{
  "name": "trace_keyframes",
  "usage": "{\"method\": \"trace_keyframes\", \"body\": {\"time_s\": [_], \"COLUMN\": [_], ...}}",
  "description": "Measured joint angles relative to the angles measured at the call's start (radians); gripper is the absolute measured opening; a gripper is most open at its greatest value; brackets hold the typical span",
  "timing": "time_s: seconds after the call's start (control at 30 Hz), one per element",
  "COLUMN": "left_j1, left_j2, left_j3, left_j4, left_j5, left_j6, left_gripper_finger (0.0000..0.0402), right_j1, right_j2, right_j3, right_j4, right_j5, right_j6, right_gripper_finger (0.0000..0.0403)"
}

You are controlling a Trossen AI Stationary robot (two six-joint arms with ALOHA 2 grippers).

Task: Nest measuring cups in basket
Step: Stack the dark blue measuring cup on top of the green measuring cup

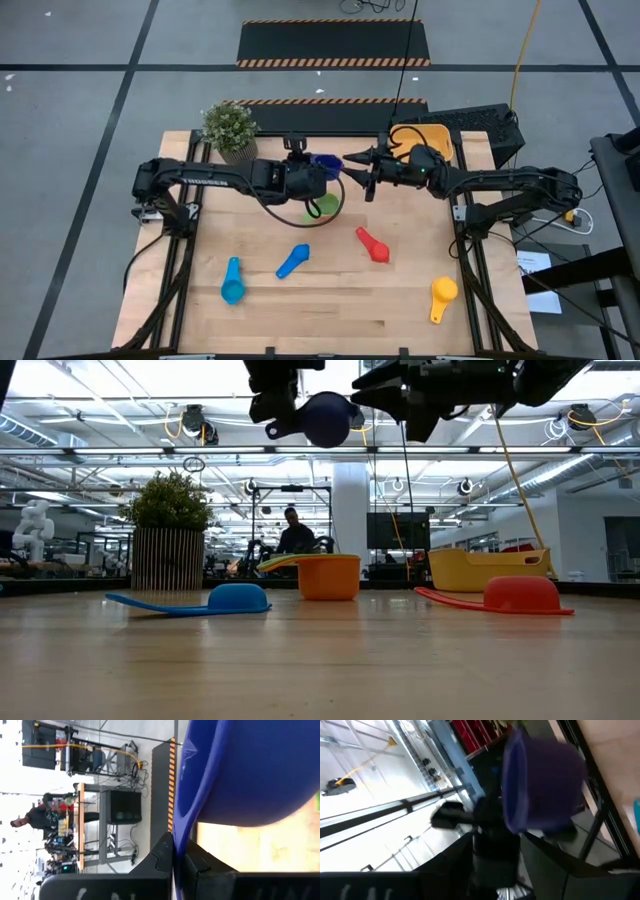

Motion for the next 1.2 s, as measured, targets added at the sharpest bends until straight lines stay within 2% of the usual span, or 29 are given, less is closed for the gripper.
{"method": "trace_keyframes", "body": {"time_s": [0.17, 0.5, 1.03, 1.2], "left_j1": [0.02, 0.02, 0.02, 0.02], "left_j2": [0.0, 0.0, 0.0, 0.0], "left_j3": [0.0, 0.0, 0.0, 0.0], "left_j4": [0.0, 0.0, 0.005, 0.004], "left_j5": [-0.001, -0.006, -0.006, 0.007], "left_j6": [0.001, 0.015, 0.017, 0.013], "left_gripper_finger": [0.0004, 0.0006, 0.0007, 0.0004], "right_j1": [0.0, -0.043, -0.061, -0.061], "right_j2": [0.0, 0.0, 0.014, 0.042], "right_j3": [0.0, 0.0, -0.001, -0.001], "right_j4": [-0.016, -0.085, -0.079, -0.039], "right_j5": [-0.034, -0.02, -0.013, 0.008], "right_j6": [0.005, -0.056, -0.057, -0.042], "right_gripper_finger": [0.016, 0.016, 0.0159, 0.0143]}}
